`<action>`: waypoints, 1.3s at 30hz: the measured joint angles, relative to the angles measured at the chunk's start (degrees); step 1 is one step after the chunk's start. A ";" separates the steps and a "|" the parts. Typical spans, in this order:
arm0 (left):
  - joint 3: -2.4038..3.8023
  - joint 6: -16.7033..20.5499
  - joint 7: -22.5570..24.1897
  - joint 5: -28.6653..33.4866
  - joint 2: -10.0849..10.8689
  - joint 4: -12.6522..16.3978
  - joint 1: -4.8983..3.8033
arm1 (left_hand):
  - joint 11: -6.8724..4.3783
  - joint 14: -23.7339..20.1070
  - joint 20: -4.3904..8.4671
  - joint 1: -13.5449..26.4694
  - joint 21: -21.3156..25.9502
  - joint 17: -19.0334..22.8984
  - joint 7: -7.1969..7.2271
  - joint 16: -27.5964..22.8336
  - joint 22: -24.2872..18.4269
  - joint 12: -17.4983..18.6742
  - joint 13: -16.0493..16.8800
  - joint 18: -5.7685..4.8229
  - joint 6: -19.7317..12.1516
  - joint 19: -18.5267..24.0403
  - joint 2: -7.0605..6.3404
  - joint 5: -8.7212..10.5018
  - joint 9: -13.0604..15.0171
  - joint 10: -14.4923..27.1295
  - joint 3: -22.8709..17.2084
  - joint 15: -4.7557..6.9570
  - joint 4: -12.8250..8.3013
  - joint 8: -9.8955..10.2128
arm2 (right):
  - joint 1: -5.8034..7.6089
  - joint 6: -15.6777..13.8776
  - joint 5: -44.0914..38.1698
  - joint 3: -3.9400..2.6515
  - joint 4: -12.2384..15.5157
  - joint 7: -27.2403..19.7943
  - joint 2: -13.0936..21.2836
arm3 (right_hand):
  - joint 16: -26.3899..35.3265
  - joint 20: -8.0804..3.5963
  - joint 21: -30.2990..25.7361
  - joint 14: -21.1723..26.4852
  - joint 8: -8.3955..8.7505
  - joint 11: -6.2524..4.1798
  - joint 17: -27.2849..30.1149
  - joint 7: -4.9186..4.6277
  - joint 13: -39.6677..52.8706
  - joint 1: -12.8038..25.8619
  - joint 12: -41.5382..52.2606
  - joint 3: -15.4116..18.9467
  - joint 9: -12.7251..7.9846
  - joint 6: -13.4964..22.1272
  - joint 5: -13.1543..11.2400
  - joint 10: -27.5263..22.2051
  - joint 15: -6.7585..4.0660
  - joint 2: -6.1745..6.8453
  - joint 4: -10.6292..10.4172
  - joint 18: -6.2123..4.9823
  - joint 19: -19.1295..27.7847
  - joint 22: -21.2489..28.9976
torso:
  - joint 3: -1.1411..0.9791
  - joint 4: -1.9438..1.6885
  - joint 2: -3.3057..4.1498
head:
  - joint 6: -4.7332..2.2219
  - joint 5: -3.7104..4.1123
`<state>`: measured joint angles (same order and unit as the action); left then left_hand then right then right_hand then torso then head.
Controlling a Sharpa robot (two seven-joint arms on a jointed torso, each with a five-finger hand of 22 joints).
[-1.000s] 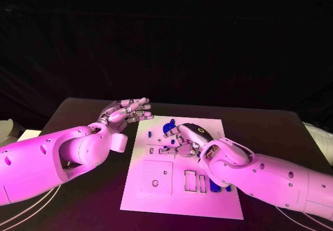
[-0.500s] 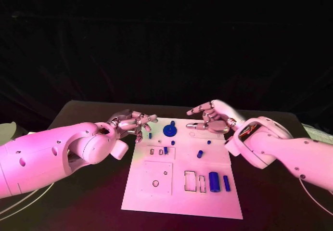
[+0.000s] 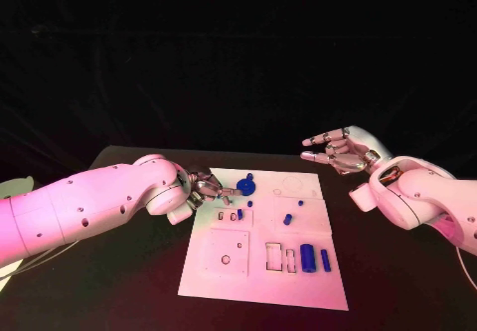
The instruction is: Assemble the parts on the task board
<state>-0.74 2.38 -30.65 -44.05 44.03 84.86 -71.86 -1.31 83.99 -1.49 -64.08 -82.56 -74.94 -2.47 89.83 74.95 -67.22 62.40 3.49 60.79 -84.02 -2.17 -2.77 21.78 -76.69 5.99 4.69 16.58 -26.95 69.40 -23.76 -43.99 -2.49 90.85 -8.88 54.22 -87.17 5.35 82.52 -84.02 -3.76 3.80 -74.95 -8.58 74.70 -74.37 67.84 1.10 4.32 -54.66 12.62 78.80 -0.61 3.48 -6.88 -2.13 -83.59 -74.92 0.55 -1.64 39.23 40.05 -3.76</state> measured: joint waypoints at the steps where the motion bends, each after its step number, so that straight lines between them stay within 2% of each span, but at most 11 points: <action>1: 0.00 -0.39 -1.07 -0.86 -0.49 -0.32 -0.03 | -0.14 0.00 0.31 0.06 -0.32 0.00 0.22 0.00 0.00 -0.50 0.56 0.01 -0.76 0.06 0.11 0.00 1.53 -0.14 0.70 0.34 0.00 -1.48 | 0.00 0.03 0.23 0.02 -0.08 0.00 0.01 | 0.06 0.00 0.00 0.00 0.00 0.00 0.00 0.00 -0.01 -0.02 0.00 0.00 0.00 0.00 0.04 0.00 0.00 -0.02 0.00 0.00 0.00 0.00 | -0.03 0.03 -0.04 | 0.07 -0.04; 2: 0.00 -0.76 -2.05 -1.62 -1.00 -0.65 -0.05 | -0.19 -0.01 0.40 0.30 -0.66 0.00 0.29 0.00 0.00 -0.94 1.05 0.01 -1.20 -0.01 0.38 0.00 2.54 -0.19 1.05 0.34 0.05 -2.48 | 0.01 0.06 0.43 0.04 -0.17 0.02 0.01 | 0.06 0.00 0.00 0.00 0.00 0.00 0.00 0.00 -0.04 -0.23 -0.16 0.00 0.00 0.00 0.04 0.00 0.00 -0.23 0.00 0.00 0.00 0.00 | -0.07 0.07 -0.10 | 0.15 -0.11; 4: 0.00 -1.65 -3.98 -3.12 -2.15 -1.42 -0.14 | -0.59 -0.01 0.40 -0.15 -1.10 0.00 0.48 0.00 0.00 -1.77 1.98 -0.80 -2.00 -0.01 1.17 0.00 4.49 -0.60 1.80 0.34 0.05 -4.32 | 0.04 0.13 0.78 0.07 -0.37 0.08 0.01 | 0.06 0.00 0.00 0.00 0.00 0.00 0.00 0.00 -0.17 -0.23 -0.30 0.09 0.00 0.00 0.37 0.00 0.00 -0.23 0.09 0.00 0.00 0.00 | -0.14 0.12 -0.14 | 0.21 -0.20; 6: 0.00 -2.56 -5.45 -4.33 -3.19 -2.17 -0.24 | -0.61 -0.01 0.40 -0.75 -1.37 0.01 0.72 0.00 0.00 -2.37 2.68 -0.80 -3.12 -0.01 1.87 0.00 6.54 -0.62 2.52 0.74 0.10 -6.13 | 0.04 0.20 1.01 0.12 -0.53 0.17 0.00 | 0.07 0.00 0.00 0.00 0.00 0.00 0.00 0.00 -0.17 -0.23 -0.30 0.15 0.00 0.00 0.37 0.00 0.00 -0.23 0.15 0.00 0.00 0.00 | -0.17 0.13 -0.14 | 0.25 -0.26; 13: 0.01 -5.13 -7.77 -6.85 -5.78 -4.46 -0.41 | -0.87 -0.01 0.40 -1.19 -1.77 0.01 0.88 0.00 -0.01 -2.86 3.55 -0.81 -4.81 -0.01 2.77 0.00 9.67 -0.89 3.77 0.74 0.09 -8.57 | 0.04 0.37 1.20 0.24 -0.93 0.47 -0.27 | 0.07 -0.22 0.01 0.00 0.01 0.00 0.01 0.19 -0.26 -0.22 -0.30 0.15 0.05 -0.19 0.69 0.00 0.00 -0.23 0.16 -0.01 0.22 0.01 | -0.18 0.14 -0.10 | 0.48 -0.39; 27: -0.01 -8.09 -9.03 -8.68 -9.62 -8.37 -0.48 | -0.86 -0.01 0.60 -2.02 -1.98 0.02 0.84 0.00 -0.02 -3.14 4.06 -0.81 -5.45 0.19 3.60 0.00 11.54 -0.90 4.05 0.74 -0.06 -9.76 | -0.02 0.74 1.20 0.34 -1.36 1.04 -0.74 | 0.29 -0.22 -0.25 0.00 0.01 0.00 0.02 0.19 -0.44 -0.43 -0.55 0.30 0.04 -0.19 1.03 0.00 0.00 -0.46 0.31 -0.01 0.22 0.08 | -0.04 0.16 0.01 | 1.04 -0.53; 39: -0.13 -9.80 -9.22 -9.10 -11.16 -9.95 -0.48 | -1.06 -0.01 0.59 -3.01 -2.20 0.03 0.85 0.00 -0.02 -3.58 4.50 -0.80 -5.84 0.20 3.81 0.00 12.46 -1.11 4.05 0.74 -0.06 -10.27 | -0.04 0.99 1.17 0.37 -1.63 1.29 -1.04 | 0.29 -0.22 -0.25 0.00 0.01 -0.21 0.03 0.19 -0.44 -0.43 -0.55 0.46 0.03 -0.19 1.03 -0.20 0.00 -0.46 0.15 -0.01 0.22 0.13 | -0.06 0.13 0.01 | 1.35 -0.31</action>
<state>-0.87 -7.42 -39.87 -53.15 32.87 74.91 -72.34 -2.37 83.98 -0.89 -67.09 -84.76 -74.92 -1.62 89.83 74.93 -70.81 66.91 2.69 54.95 -83.82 1.65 -2.78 34.24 -77.80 10.05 5.43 16.52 -37.22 69.35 -22.77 -42.81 -2.12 89.22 -7.59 53.18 -86.88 5.13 82.27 -84.02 -3.75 3.59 -74.92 -8.39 74.26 -74.81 67.29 1.57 4.34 -54.85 13.65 78.60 -0.61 3.02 -6.73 -2.14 -83.38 -74.79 0.49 -1.51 39.24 41.40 -4.07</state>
